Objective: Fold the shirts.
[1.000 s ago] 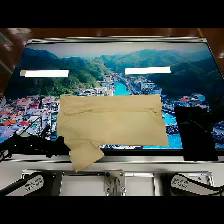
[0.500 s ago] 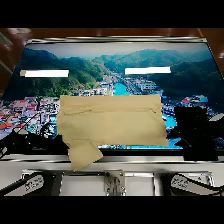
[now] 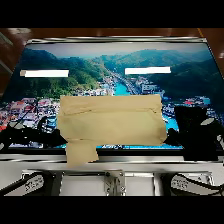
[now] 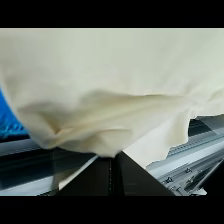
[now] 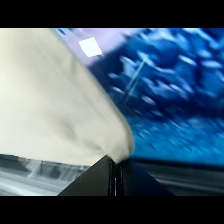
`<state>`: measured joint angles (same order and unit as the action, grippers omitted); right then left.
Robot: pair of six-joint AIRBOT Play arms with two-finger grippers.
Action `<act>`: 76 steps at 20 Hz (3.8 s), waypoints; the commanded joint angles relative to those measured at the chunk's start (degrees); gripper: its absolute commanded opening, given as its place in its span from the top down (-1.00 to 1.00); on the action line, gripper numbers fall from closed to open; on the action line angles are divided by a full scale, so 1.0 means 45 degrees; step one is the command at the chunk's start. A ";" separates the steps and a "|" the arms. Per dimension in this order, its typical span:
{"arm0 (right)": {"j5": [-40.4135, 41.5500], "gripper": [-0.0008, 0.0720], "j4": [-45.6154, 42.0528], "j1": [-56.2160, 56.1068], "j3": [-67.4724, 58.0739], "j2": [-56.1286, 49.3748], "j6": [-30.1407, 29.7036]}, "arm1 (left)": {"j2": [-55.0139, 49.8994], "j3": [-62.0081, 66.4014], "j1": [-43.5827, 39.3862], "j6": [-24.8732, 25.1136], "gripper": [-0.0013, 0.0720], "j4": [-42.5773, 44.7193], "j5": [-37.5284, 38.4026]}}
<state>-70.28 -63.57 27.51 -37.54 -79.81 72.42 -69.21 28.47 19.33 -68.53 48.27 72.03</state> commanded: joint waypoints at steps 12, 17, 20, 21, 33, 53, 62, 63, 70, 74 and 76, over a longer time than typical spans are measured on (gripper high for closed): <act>0.2982 0.82 -0.0272 -0.4119 -0.6659 -0.1515 0.1579 | -0.2705 0.8626 -0.0107 -0.1413 0.87 -0.0083 0.0340; 0.3803 0.82 -0.0194 -0.4571 -0.8748 -0.3764 0.2069 | -0.6008 1.0710 -0.0933 -0.1501 0.87 -0.0831 0.0325; 0.4473 0.82 -0.0189 -0.4561 -0.9413 -0.4512 0.2278 | -0.7558 1.1871 -0.1180 -0.1501 0.87 -0.1443 0.0311; 0.4697 0.82 -0.0194 -0.4561 -0.9476 -0.4648 0.2297 | -0.7907 1.2152 -0.1209 -0.1506 0.87 -0.1554 0.0253; 0.3133 -0.83 -0.0729 -0.3764 -0.9471 -0.4240 0.1700 | -0.8461 1.3240 -0.0554 -0.2409 -0.42 -0.1627 0.1758; -0.0146 0.82 0.4119 -0.2866 -0.9471 -0.2900 0.0044 | -0.7732 1.3381 -0.3740 -0.1010 0.86 -0.4439 0.0520; -0.2492 0.82 0.4109 -0.2856 -0.9471 0.2676 0.2419 | -0.8971 1.3386 -1.0239 -0.1015 0.86 -0.6241 -0.3920; -0.2642 0.82 0.4109 -0.2856 -0.9471 0.3138 0.2637 | -0.9146 1.3391 -1.0739 -0.1015 0.86 -0.6683 -0.4347; -0.3045 0.82 0.4075 -0.2861 -0.9471 0.4439 0.3487 | -1.0482 1.3415 -1.2711 0.0267 0.87 -0.9913 -0.5251; -0.2210 0.82 0.3701 -0.3750 -0.9471 0.4245 0.3580 | -0.9394 1.3415 -1.0924 0.0029 0.88 -0.7815 -0.4969; -0.1409 0.82 0.3725 -0.4833 -0.9471 0.3687 0.3580 | -0.8160 1.3415 -0.9316 -0.1069 0.88 -0.5173 -0.4260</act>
<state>-80.66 -46.41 10.28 -80.12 -61.47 87.94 -110.76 88.79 -29.21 -69.45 13.30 50.00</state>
